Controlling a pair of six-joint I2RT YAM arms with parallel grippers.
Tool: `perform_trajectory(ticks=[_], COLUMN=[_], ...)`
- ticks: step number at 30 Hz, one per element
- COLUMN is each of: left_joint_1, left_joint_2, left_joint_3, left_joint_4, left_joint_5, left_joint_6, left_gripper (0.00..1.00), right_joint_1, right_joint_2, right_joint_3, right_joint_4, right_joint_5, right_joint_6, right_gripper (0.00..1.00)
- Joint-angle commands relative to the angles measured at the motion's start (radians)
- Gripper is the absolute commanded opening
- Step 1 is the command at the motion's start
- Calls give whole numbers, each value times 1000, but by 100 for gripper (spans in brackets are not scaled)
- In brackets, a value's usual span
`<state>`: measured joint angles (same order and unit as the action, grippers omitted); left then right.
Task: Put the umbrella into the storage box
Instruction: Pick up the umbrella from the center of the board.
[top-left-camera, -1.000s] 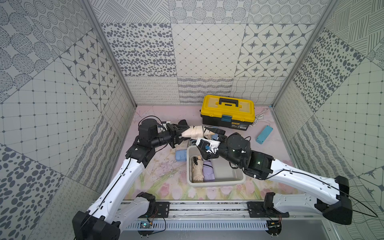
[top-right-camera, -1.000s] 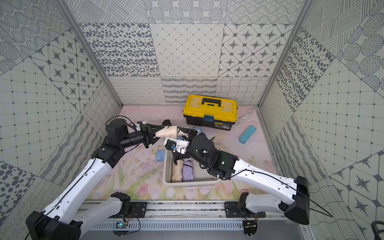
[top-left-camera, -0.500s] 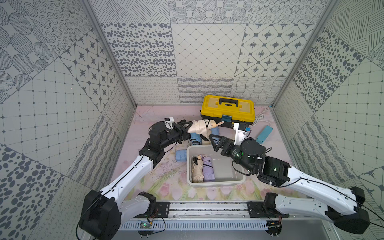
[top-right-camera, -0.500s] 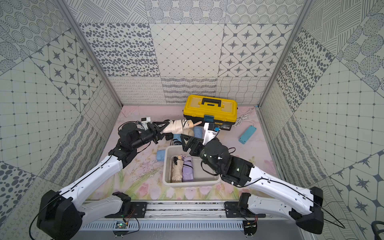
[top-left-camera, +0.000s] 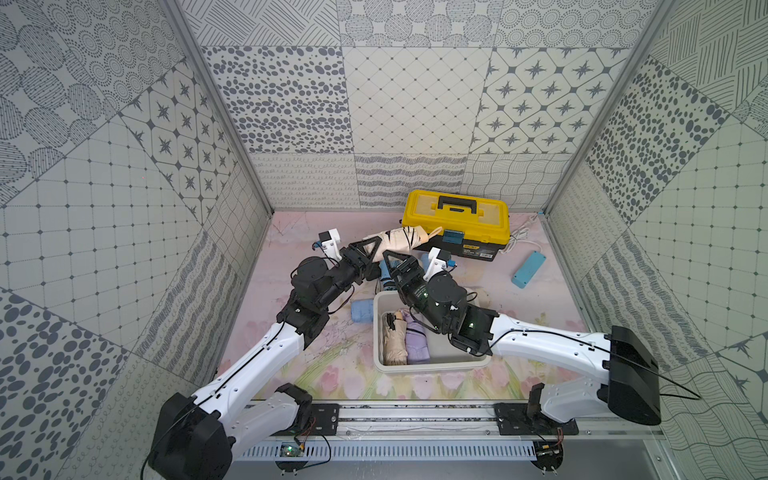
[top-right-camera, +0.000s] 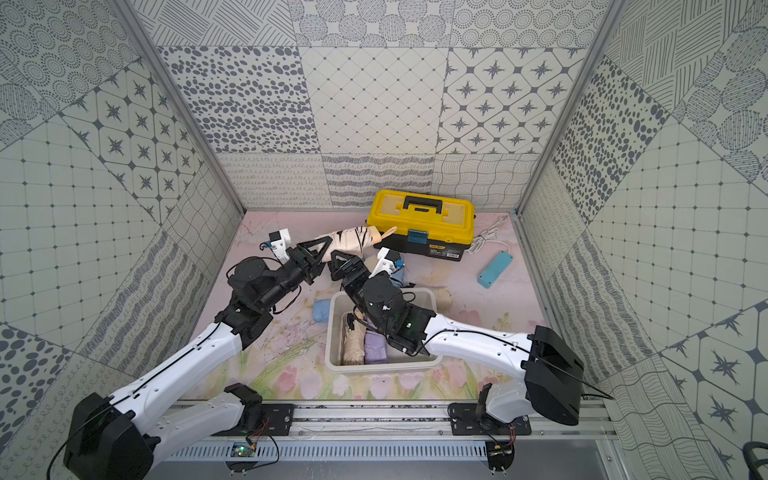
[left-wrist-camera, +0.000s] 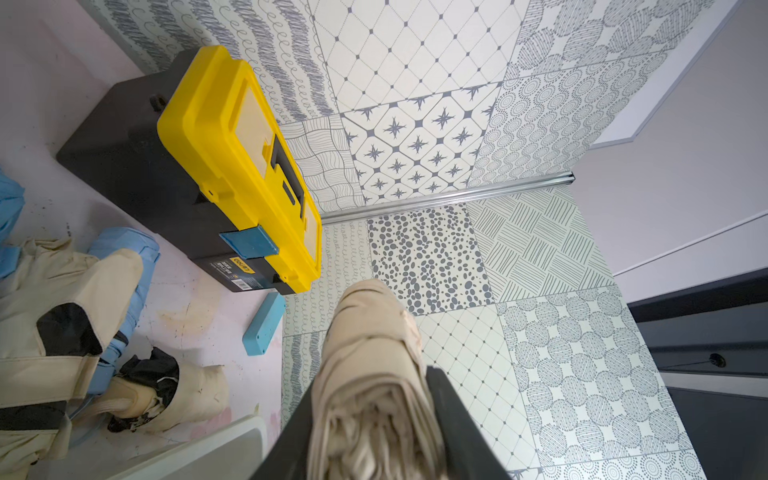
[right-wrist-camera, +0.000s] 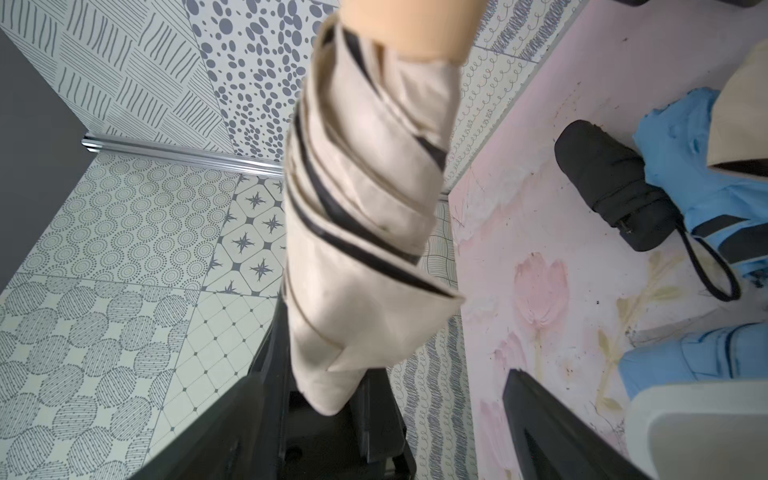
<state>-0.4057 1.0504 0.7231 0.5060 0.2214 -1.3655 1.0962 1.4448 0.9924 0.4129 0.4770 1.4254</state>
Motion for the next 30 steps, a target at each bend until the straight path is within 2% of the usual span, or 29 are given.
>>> perform_trajectory(ticks=[1,10,18,27,30], left_joint_1=[-10,-10,-11,-10,-11], left_joint_2=[-36,-44,-52,-86,-96], left_joint_3=[0,-24,-31,-48,-51], left_joint_4=[182,194,201,198,190], left_joint_5=[-76,-104,-105,-126,-133], left_joint_6=[53,39,29,13,5], left_gripper=[2,2,2,3,3], right_joint_1=[-13,-22,-56,-71,-71], right_joint_2=[29,52,82,147,162], right_joint_3=[60,67,94,141,152], right_joint_4=[180,214,196,206,215], right_joint_5=[45,63,68,49,46], right_joint_6=[43,29,49,66,62], right_gripper=[92,84,70,63,56])
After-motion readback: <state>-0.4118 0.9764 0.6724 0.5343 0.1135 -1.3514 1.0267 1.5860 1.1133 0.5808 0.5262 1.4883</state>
